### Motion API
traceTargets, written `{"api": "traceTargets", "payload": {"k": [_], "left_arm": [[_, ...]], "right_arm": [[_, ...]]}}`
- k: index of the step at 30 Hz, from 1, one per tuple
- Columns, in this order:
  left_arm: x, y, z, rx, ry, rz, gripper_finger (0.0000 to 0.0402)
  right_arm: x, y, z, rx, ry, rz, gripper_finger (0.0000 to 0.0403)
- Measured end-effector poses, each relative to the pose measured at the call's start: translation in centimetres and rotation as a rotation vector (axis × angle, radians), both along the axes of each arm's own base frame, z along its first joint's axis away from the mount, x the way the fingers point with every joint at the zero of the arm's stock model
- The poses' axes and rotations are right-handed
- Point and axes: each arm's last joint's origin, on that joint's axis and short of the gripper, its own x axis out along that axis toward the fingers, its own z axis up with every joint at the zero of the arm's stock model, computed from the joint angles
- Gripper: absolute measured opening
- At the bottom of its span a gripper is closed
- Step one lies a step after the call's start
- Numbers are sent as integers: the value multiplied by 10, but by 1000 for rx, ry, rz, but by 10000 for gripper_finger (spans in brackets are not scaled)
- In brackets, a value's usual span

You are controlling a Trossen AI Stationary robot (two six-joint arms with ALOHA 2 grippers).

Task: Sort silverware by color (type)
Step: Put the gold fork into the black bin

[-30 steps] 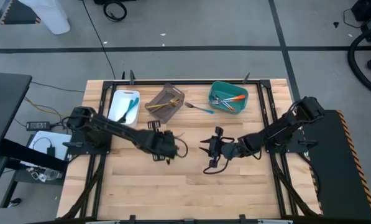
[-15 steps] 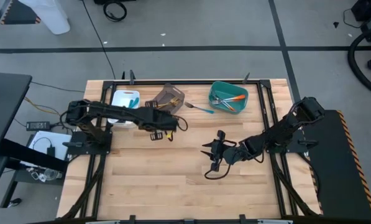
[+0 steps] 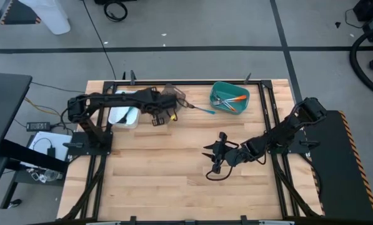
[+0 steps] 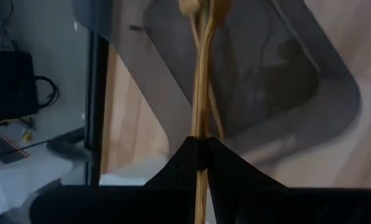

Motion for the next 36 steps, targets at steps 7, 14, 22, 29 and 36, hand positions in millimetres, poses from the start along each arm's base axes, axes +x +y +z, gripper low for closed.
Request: {"api": "traceTargets", "payload": {"k": [7, 14, 22, 29, 36], "left_arm": [[6, 28, -2, -49, -122, 8, 25], [8, 43, -15, -53, -89, 7, 25], [13, 46, -20, -42, -100, -59, 25], [13, 48, -20, -43, -106, -64, 25], [17, 48, -27, -51, -102, -49, 62]], "right_arm": [[0, 1, 0, 13, -4, -4, 136], [-1, 1, 0, 11, 1, -2, 136], [-1, 2, 0, 13, -7, 0, 136], [-1, 2, 0, 12, -5, 1, 136], [-1, 2, 0, 12, -5, 2, 136]]}}
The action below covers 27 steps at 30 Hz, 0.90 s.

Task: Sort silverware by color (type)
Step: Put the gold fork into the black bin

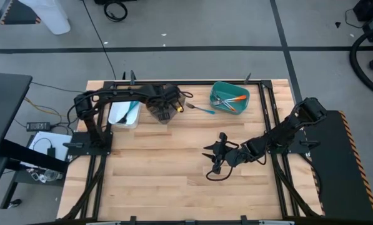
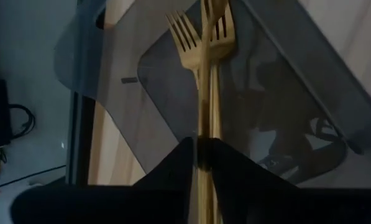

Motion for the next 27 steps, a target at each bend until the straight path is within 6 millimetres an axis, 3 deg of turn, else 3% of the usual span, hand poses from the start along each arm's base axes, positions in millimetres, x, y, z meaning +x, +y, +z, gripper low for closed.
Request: {"api": "traceTargets", "payload": {"k": [9, 16, 27], "left_arm": [[3, -3, -3, -4, 14, -14, 112], [9, -1, 16, 15, 1, -54, 112], [3, 19, 14, -112, -92, -55, 115]], "right_arm": [[0, 0, 0, -12, 4, 5, 136], [0, 0, 0, -15, 4, 7, 136], [0, 0, 0, -14, 7, 10, 136]]}}
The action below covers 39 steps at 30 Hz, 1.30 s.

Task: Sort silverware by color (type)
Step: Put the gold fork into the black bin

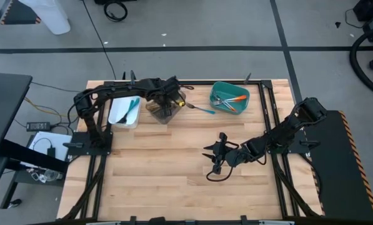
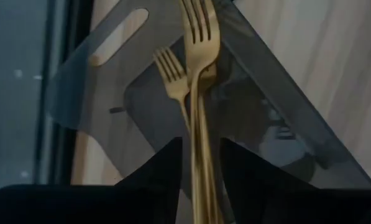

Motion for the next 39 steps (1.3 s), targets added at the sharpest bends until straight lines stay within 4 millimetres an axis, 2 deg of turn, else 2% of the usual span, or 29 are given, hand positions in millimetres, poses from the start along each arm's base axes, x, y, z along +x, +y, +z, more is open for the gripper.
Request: {"api": "traceTargets", "payload": {"k": [7, 13, 21, 33, 39], "left_arm": [[-9, 17, -2, -98, -38, 22, 163], [-7, 23, -17, -118, -1, 13, 164], [-2, 22, -34, -147, 48, 1, 125], [-3, 21, -30, -141, 40, 3, 38], [-5, 20, -23, -135, 28, 2, 28]], "right_arm": [[0, 0, 0, 0, 0, 0, 136], [0, 0, 0, 0, 0, 0, 136], [0, 0, 0, -3, 0, 2, 136], [0, 0, 0, -13, 3, 7, 136], [0, 0, 0, -22, 5, 11, 136]]}}
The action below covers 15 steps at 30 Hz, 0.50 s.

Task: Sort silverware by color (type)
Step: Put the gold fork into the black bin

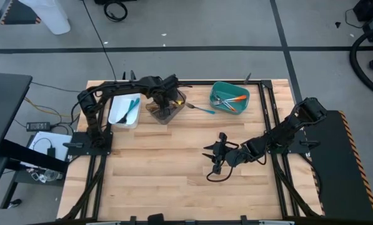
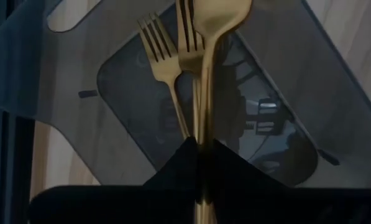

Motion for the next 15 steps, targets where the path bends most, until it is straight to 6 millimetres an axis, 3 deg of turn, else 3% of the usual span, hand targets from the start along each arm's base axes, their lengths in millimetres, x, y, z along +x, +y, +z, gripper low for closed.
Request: {"api": "traceTargets", "payload": {"k": [10, 15], "left_arm": [[-9, -5, 1, -47, 74, 50, 32], [-6, -3, 18, -58, 81, 82, 33]], "right_arm": [[1, 0, 2, -12, -15, 7, 136], [3, -3, 3, -31, -24, 8, 136]]}}
